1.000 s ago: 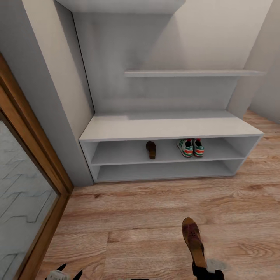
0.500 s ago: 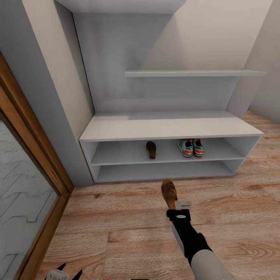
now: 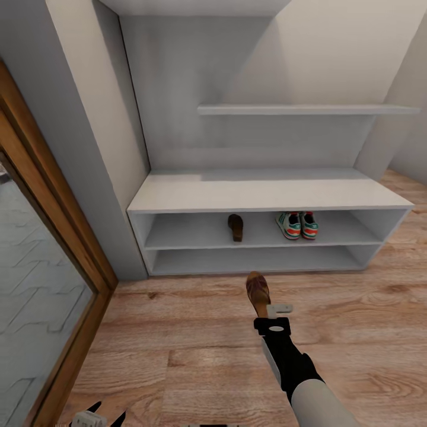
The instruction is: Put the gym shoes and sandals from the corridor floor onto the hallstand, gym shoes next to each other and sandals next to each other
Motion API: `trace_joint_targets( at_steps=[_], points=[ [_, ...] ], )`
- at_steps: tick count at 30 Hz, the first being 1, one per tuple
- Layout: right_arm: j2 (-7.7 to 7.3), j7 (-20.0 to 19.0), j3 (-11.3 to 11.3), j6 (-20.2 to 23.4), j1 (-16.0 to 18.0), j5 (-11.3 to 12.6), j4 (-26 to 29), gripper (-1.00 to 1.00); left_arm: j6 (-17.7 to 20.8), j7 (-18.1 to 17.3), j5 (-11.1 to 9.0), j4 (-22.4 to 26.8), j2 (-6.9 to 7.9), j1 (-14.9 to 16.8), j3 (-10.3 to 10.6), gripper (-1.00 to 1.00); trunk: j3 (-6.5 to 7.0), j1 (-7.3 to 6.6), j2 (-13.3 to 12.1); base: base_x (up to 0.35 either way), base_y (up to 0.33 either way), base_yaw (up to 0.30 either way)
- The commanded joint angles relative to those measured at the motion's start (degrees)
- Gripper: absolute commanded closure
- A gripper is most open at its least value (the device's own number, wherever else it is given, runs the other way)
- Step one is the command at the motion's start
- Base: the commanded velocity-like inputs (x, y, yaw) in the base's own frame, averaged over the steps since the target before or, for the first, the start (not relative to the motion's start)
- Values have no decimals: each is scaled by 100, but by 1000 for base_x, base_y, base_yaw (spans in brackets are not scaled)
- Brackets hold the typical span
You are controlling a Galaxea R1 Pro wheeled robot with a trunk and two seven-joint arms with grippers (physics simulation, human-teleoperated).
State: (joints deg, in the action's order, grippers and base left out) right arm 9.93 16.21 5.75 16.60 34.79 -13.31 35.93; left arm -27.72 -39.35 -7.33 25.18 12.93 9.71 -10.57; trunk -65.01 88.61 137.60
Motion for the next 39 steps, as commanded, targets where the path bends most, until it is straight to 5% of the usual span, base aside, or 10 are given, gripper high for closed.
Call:
trace_joint_targets(
  at_steps=[1,19,30,39],
  points=[
    [7,-12,24,36,1,-48,11,100,12,-55,-45,-8,1,5,-15,-100,-12,-1,2,0,0,149],
    [7,-12,32,36,1,-48,15,100,15,-53,-49,-20,-1,5,-15,-100,-142,-1,2,15,0,150],
    [7,-12,30,36,1,-46,118,100,24,-25,-46,-22,-1,5,-18,-100,-215,-1,2,215,0,132],
    [7,-73,17,61,1,66,768,100,30,-12,-40,-35,-9,9,-23,-100,-223,-1,2,201,0,17]
  ],
)
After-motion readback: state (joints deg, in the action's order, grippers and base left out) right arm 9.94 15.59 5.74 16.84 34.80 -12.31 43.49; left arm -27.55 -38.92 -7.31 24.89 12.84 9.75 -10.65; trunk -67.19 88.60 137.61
